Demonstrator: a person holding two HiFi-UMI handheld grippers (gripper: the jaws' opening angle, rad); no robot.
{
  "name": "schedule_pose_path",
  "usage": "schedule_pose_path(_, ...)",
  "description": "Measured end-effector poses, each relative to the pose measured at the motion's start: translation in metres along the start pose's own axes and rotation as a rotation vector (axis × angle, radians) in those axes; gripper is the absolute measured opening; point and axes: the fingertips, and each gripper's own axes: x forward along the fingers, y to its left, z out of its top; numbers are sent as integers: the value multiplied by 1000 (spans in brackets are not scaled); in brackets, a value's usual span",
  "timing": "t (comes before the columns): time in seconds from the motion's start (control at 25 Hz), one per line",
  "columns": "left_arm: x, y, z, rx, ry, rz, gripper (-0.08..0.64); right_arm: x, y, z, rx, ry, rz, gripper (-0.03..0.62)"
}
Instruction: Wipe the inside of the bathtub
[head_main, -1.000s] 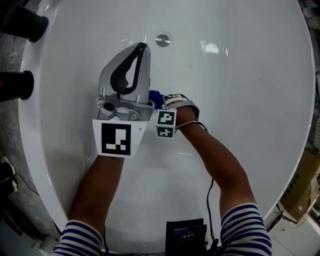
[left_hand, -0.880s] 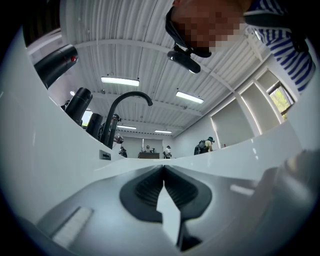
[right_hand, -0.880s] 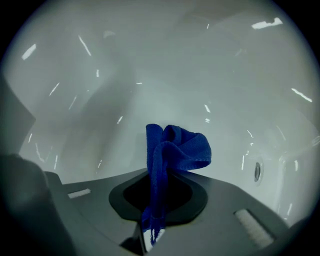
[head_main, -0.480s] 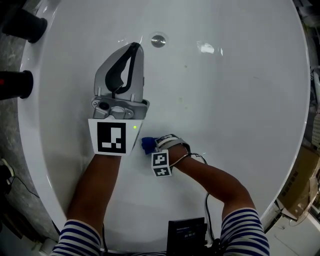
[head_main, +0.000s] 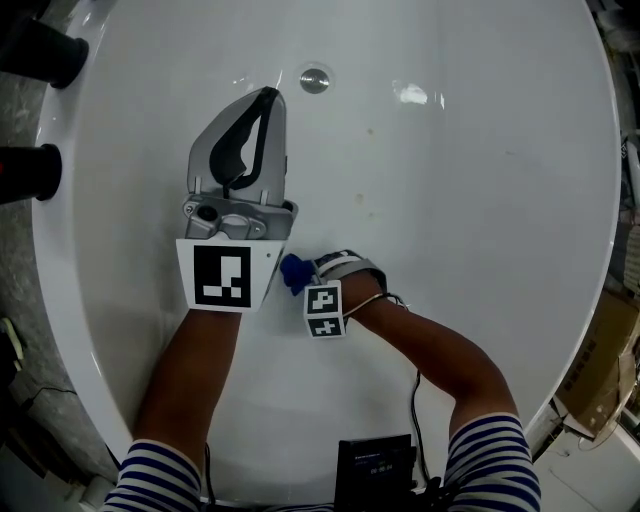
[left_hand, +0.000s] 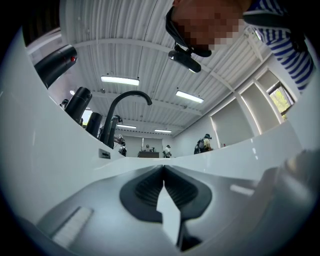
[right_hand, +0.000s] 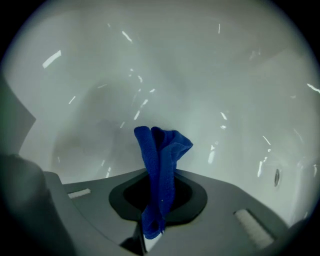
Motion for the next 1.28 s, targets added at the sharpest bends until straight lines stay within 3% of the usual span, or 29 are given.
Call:
schedule_pose_path(0.4, 0, -3, -6, -3, 9, -4, 2, -48, -179, -80, 71, 88, -275, 46)
schedule_pose_path(0.72, 0, -4, -14, -6, 18, -17, 2, -56, -285, -119, 145, 112, -397, 46)
schedule_pose_path(0.92, -1, -4, -18, -13, 23, -18, 2, -41, -312, -135, 215, 121, -429, 46)
schedule_pose_path(1.12, -1, -5, -19, -2, 27, -23, 2, -15, -291, -146, 209, 159, -367, 46)
schedule_pose_path(1.28, -1, -5, -20, -1, 25, -16, 2, -7, -285, -148, 187, 168, -377, 46)
